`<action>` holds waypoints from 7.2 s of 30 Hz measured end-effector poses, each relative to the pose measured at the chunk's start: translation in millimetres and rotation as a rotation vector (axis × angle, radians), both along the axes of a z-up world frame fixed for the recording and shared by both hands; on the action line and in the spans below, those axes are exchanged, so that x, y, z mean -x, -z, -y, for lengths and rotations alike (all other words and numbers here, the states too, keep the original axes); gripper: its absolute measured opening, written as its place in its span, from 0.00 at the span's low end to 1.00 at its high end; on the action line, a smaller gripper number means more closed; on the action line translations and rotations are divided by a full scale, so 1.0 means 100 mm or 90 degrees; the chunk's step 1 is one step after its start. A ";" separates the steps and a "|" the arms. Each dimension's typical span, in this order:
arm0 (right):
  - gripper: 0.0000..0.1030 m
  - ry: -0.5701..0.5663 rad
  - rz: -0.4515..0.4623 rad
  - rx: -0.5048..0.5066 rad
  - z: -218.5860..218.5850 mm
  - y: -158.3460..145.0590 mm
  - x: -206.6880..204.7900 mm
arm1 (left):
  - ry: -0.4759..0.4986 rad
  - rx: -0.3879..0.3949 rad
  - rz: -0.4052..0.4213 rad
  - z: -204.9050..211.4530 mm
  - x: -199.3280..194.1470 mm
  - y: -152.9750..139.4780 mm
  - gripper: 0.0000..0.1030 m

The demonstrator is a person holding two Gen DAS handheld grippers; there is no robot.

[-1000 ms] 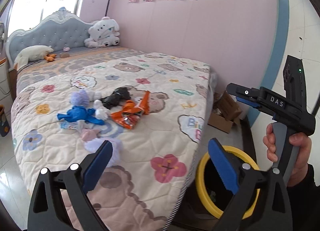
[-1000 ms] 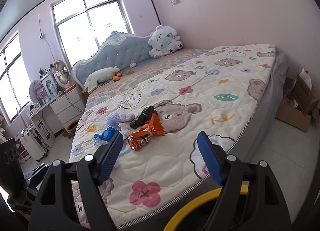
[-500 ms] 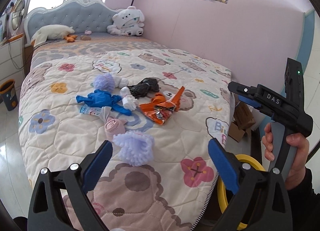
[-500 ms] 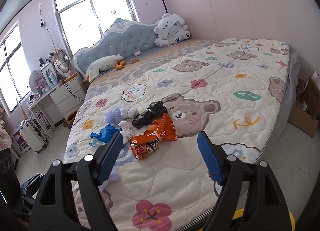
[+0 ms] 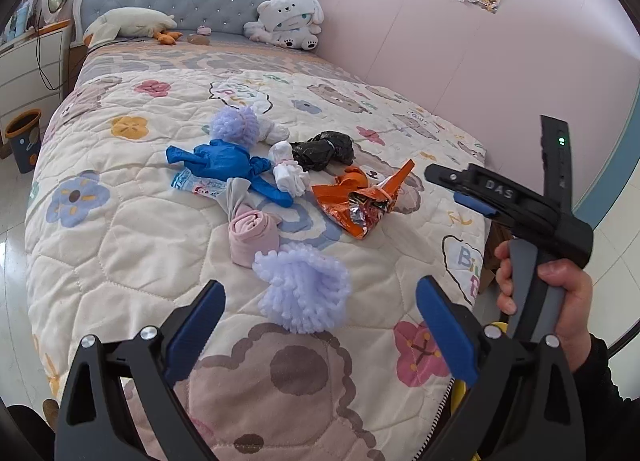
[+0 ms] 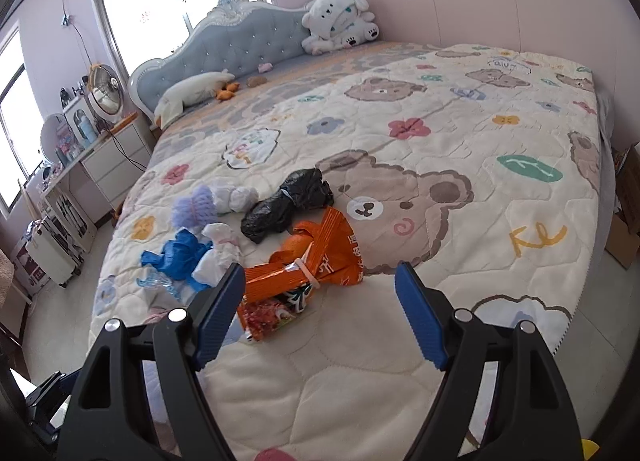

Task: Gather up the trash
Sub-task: 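Grasp the lilac fluffy sock with the left gripper while the right gripper grasps the orange wrapper, then carry the orange wrapper to the yellow bin and release it with the right gripper, then move both open grippers back over the bed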

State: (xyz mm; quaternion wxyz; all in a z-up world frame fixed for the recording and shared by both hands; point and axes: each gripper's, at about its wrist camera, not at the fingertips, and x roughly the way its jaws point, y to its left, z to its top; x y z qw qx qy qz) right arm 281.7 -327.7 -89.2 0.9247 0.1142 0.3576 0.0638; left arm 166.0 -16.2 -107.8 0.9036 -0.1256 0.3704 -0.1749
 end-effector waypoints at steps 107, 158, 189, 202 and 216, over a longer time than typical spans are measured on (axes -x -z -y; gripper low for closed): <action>0.20 0.095 0.204 0.034 0.91 -1.29 1.87 | 0.095 -0.020 0.168 0.58 1.00 -1.02 0.30; 0.24 0.146 0.044 0.060 1.96 -0.20 3.25 | 0.362 -0.074 -0.023 2.10 1.28 -0.16 0.31; 0.43 0.210 0.094 0.045 2.15 -0.42 3.24 | 0.336 -0.070 0.027 1.93 1.28 -0.31 0.69; 0.46 0.129 0.118 0.055 1.64 -0.55 2.57 | 0.232 -0.056 0.051 1.32 0.88 -0.47 0.70; 0.48 0.016 0.110 0.037 0.90 -0.61 1.46 | 0.085 -0.048 0.047 0.50 0.32 -0.44 0.70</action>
